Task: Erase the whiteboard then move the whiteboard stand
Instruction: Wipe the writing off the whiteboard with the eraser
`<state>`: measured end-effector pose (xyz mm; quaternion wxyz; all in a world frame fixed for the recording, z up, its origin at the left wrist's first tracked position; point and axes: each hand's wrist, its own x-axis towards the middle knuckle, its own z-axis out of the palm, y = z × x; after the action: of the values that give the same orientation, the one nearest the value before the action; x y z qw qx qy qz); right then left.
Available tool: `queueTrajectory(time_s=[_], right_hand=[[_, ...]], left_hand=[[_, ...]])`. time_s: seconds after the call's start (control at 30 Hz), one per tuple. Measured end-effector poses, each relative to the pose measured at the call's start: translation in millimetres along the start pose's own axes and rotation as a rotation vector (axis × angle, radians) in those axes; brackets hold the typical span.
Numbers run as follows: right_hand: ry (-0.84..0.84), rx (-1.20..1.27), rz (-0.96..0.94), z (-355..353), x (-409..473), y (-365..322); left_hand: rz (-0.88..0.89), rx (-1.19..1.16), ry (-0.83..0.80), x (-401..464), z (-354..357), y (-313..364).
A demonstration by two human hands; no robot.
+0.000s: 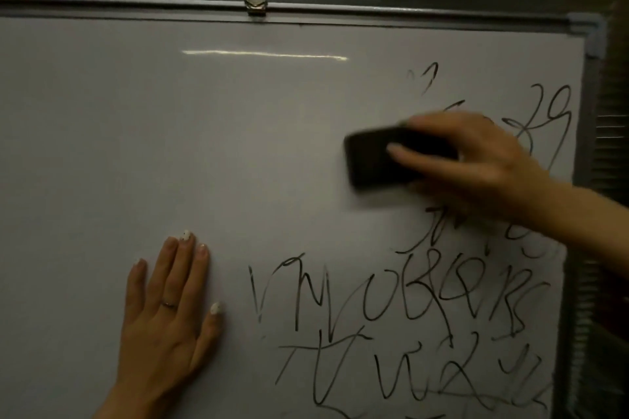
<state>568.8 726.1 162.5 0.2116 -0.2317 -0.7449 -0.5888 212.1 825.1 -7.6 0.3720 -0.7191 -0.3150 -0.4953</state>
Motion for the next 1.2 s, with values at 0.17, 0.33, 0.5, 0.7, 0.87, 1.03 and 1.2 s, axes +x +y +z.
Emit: queueTrajectory(time_s=[0.17,0.33,0.5,0.7,0.87,1.03,1.2], right_hand=[[0.088,-0.100,0.403,-10,-2,31],[0.290,-0.055,0.790,4,-5,4],[0.316,-0.026,0.763,20,-18,-51],[0.033,0.043,0.170,18,-64,-76],[-0.120,0.002,-0.150,-6,-56,-18],[-0.016,-0.134,0.319,-31,-47,46],[0.159,-0.108,0.711,-19,-61,23]], left_hand=[[-0.005,-0.008,-0.012,1,2,2],[0.005,-0.001,0.016,2,3,3],[-0.006,-0.002,0.005,-1,1,-2],[-0.002,-0.009,0.021,1,1,1],[0.003,-0.003,0.054,1,2,4],[0.008,0.000,0.059,0,3,1],[0.000,-0.014,0.071,0,4,4]])
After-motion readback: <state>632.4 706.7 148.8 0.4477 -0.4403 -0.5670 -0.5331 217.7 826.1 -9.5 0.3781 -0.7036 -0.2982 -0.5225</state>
